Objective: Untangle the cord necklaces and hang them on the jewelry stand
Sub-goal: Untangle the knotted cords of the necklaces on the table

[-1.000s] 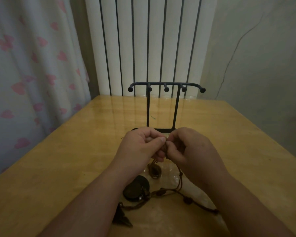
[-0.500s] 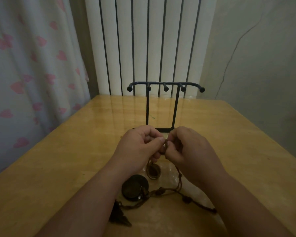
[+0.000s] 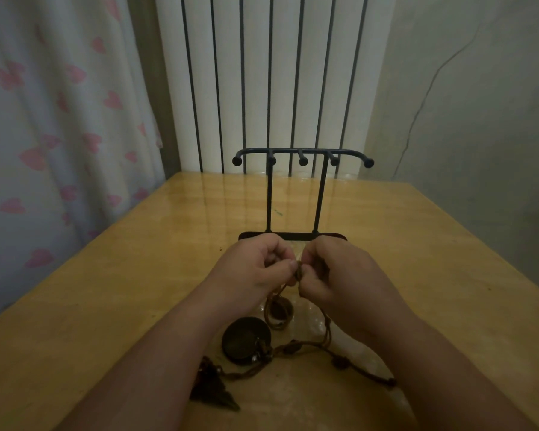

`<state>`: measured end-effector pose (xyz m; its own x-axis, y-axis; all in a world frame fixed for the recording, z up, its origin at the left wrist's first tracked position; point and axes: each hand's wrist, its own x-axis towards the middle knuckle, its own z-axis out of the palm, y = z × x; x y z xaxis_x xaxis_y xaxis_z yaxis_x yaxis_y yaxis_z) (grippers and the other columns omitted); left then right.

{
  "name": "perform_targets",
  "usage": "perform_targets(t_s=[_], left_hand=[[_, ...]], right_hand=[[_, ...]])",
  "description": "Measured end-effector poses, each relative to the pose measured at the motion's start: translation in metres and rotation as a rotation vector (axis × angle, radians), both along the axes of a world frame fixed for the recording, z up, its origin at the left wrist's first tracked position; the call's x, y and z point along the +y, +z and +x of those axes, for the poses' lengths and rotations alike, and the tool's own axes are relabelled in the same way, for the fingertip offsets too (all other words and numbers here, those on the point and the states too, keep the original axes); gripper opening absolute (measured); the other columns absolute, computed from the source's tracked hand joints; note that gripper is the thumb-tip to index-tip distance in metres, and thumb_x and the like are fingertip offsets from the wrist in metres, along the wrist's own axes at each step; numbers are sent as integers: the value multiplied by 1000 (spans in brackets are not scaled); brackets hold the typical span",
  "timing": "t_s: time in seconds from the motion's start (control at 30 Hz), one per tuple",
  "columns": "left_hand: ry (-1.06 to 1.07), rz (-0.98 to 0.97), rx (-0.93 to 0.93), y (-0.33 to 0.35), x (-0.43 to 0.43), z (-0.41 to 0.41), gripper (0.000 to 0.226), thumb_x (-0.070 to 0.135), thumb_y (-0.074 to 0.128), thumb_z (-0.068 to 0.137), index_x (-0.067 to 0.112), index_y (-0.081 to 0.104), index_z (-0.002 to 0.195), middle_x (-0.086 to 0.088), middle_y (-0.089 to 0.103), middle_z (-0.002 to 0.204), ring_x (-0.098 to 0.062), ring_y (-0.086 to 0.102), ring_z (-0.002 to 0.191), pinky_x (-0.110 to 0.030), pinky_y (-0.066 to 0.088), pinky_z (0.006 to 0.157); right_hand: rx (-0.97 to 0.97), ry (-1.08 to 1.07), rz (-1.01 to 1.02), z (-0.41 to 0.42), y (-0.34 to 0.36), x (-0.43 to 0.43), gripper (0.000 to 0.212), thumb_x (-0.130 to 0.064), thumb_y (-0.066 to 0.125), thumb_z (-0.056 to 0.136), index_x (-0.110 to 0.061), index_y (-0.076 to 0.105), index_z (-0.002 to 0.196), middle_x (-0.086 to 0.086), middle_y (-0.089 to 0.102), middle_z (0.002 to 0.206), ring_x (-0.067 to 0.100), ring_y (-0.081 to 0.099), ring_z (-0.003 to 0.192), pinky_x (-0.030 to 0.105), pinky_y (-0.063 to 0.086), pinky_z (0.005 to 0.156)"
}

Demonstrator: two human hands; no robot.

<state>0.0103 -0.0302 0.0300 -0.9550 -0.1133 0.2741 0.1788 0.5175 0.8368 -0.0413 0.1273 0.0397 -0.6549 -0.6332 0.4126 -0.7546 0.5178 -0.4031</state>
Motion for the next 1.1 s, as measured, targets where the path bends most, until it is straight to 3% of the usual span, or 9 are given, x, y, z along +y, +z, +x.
perform_targets(t_s=[0.53,0.7,1.1], left_hand=[[-3,43,-11,-2,-1,-1,20,10,56,94,24,60,80,8,64,60,-5,56,53,-30,46,56],[-9,49,3,-1,1,0,20,9,56,93,23,59,79,7,62,58,-7,55,53,-31,47,57],[-24,44,-9,1,4,1,18,11,56,93,23,59,79,11,61,55,-4,54,52,-27,45,55]], right_hand=[[-28,25,-60,-2,-1,1,7,-36,56,85,-29,57,87,-11,55,79,6,51,71,21,44,60],[25,4,-41,0,-1,1,6,-34,57,86,-30,54,83,-14,50,76,3,46,68,16,32,56],[28,-3,-30,1,-1,1,9,-36,55,83,-28,52,80,-13,48,72,4,44,65,17,32,53]])
